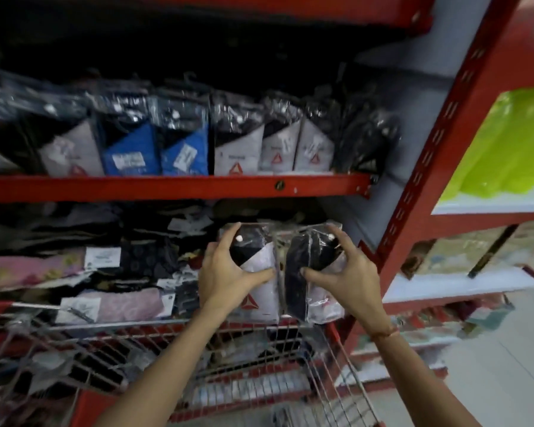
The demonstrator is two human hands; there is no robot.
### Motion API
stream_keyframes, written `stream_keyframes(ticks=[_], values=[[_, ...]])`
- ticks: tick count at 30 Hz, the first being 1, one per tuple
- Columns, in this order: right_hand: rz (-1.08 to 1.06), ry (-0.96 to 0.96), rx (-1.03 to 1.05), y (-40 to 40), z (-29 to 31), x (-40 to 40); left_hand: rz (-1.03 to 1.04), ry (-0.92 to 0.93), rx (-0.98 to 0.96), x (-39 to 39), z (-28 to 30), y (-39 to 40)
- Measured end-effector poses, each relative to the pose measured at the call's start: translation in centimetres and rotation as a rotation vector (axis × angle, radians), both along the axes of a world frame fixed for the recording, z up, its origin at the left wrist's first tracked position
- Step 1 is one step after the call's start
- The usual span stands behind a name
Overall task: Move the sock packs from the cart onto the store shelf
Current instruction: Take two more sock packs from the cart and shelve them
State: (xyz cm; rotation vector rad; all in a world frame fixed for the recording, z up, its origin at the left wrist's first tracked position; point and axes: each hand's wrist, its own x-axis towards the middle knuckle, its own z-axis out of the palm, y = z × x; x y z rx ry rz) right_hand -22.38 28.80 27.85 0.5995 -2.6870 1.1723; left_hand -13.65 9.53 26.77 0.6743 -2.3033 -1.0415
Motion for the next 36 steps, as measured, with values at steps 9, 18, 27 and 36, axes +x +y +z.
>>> stream_keyframes(ticks=[9,18,27,36], values=[[-0.127,0.287,-0.145,0.9,11.6,-5.7,-0.013,0.292,-0.198,-6.6,12.4,0.5],[-0.213,0.424,-0.279,-2.0,16.5,-11.6,0.103,0.425,-0.312,-13.4,18.3,1.9],[-0.199,0.436,-0.354,-7.1,14.9,-15.4,0.171,0.446,-0.485,-18.1,17.5,0.4],[-0.138,0.390,-0.273,-8.4,10.3,-17.7,0.125,0.166,-0.666,-19.3,13.4,-0.3]])
